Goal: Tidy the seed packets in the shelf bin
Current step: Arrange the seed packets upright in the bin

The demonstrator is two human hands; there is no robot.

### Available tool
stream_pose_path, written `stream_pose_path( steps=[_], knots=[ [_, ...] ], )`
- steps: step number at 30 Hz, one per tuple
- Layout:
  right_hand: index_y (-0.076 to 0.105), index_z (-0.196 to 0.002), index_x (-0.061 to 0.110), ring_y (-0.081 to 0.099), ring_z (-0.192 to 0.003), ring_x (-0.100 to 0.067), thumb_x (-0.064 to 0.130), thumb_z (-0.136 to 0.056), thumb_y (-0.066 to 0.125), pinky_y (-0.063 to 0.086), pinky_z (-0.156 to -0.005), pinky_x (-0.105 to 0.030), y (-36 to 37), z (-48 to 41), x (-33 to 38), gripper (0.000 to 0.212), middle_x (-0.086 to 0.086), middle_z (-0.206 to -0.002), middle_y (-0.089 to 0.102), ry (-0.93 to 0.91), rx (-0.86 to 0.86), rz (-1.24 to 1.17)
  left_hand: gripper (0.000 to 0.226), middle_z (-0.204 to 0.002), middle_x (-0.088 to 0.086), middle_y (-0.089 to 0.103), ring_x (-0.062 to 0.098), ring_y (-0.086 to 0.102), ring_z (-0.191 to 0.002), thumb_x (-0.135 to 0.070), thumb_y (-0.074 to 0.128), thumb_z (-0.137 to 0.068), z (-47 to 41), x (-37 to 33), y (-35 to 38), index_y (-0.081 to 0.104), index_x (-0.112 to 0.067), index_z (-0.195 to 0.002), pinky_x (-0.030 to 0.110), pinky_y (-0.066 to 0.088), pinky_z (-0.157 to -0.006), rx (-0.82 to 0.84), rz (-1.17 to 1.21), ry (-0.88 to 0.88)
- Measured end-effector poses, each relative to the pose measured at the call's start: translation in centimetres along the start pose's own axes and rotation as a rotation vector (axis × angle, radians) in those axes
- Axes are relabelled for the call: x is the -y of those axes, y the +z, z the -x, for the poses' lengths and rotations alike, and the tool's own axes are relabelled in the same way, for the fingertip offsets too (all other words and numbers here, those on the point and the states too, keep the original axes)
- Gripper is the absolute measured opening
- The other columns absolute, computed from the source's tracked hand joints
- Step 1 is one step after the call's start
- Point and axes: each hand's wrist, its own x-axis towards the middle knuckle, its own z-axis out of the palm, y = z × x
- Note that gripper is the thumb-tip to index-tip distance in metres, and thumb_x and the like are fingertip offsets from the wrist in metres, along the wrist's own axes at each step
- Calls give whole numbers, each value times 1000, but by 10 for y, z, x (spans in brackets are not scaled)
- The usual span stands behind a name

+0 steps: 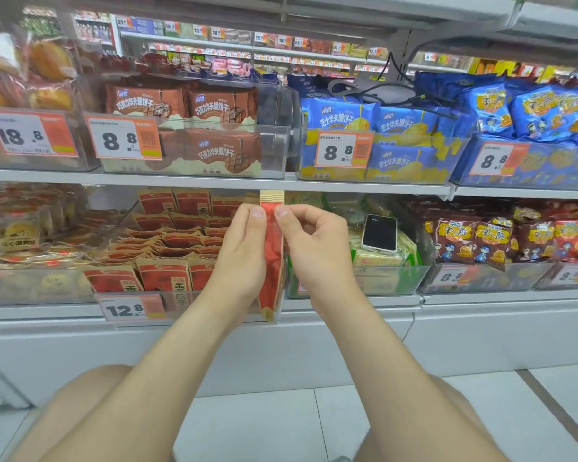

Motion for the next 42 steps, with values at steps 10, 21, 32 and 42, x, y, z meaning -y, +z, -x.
stream_pose_path(
  steps=[10, 21, 32, 42],
  knots=[
    [70, -129, 34, 76, -102, -19, 20, -84, 78, 64, -87, -34, -13, 27, -4, 47, -2, -114, 76, 170, 367, 51, 38, -96, 17, 67, 28, 66, -89, -38, 42, -117, 6, -9, -9, 62, -5, -116, 57, 59, -90, -142, 173, -160],
    [65, -102, 20, 77, -87, -25, 63, -96, 63, 48, -59, -22, -11, 14, -17, 44, -7, -96, 81, 58, 128, 64, 30, -104, 11, 81, 24, 77, -106, -33, 75, -100, 9, -9, -26, 76, -3, -99, 50, 61, -102, 0, -5, -78],
    [70, -102, 6, 65, -90, -50, 71, -97, 48, 58, -74, -65, -13, 5, -34, 69, -26, -94, 69, -57, 138, 166, 15, -111, 7, 82, 19, 75, -119, -8, 69, -104, 4, 1, -28, 81, -2, -96, 37, 64, -95, 157, -55, -120],
    [78, -113, 16, 75, -109, -31, 29, -116, 44, 58, -101, -57, -23, 6, -22, 37, -8, -109, 80, 105, 267, 99, 21, -112, 8, 82, 21, 78, -110, -14, 64, -107, 5, -5, -36, 80, -1, -106, 30, 64, -91, 133, -25, -145]
  ],
)
